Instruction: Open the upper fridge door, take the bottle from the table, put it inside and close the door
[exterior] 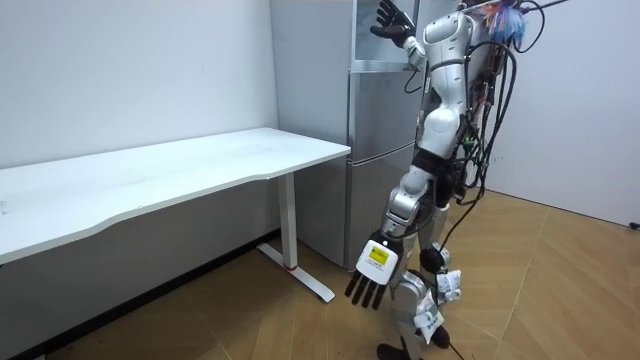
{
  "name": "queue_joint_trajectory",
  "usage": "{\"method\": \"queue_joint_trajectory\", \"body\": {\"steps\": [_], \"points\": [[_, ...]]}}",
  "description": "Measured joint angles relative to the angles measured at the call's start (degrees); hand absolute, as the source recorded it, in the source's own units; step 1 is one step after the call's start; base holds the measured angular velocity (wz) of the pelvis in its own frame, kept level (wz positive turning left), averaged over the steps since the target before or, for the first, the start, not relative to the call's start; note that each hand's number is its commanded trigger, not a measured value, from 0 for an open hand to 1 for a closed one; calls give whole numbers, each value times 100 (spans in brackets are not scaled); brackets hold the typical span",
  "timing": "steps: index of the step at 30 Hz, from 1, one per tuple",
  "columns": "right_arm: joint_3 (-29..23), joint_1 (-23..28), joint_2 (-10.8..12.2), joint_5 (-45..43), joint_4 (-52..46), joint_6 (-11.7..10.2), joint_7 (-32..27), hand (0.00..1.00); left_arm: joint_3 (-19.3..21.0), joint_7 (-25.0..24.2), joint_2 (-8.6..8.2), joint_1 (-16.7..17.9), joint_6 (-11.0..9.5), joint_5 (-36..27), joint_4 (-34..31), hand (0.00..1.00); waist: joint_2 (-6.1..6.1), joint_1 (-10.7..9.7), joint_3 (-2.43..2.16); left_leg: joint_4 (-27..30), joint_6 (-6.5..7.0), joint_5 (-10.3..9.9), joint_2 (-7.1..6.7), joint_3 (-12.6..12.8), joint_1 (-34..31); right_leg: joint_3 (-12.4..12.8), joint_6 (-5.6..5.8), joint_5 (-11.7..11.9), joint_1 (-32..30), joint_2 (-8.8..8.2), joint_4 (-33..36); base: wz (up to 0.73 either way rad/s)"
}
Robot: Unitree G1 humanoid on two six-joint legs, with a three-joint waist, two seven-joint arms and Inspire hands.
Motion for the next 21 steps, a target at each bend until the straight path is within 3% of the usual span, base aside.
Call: {"method": "queue_joint_trajectory", "body": {"steps": [3, 8, 10, 12, 17, 21], "points": [[-1, 262, 179, -117, -224, -15, 49, 0, -17, -6, -114, -37, -135, -4, 54, 0, -7, 4, 7, -2, -1, -1, 26, 7, 69, -1, 0, 0, 70, 3, -4, 0], [-15, 570, 489, -33, -641, -109, 50, 0, -152, 1, -147, -94, -252, -45, 447, 0, 19, -117, 9, 1, -15, -9, 52, 29, 91, -6, 0, 0, 96, 12, -8, 0], [-19, 841, 622, -68, -861, -306, 62, 0, -192, 21, -153, -105, -288, -7, 621, 0, 86, -125, 32, -1, -27, -41, 74, 68, 127, 42, -3, 2, 91, 32, 9, -9], [-23, 1038, 745, -173, -868, -489, 102, 0, -189, 84, -167, -64, -302, -1, 687, 0, 115, -118, 18, 4, -29, -62, 80, 76, 151, 119, -8, 1, 91, 51, -2, -16], [-90, 1536, 1111, -910, -849, -648, -16, 0, -187, 89, -272, -21, -309, 116, 726, 0, 212, -136, -16, 80, -25, -114, 83, 241, 152, 324, -12, -2, 3, 84, 107, -17], [-90, 1804, 1244, -1508, -751, -670, -267, 0, -310, 102, -267, -16, -335, 117, 726, 0, 232, -275, 4, 95, -25, -115, 85, 293, 137, 390, -16, -2, -47, 96, 172, -10]]}}
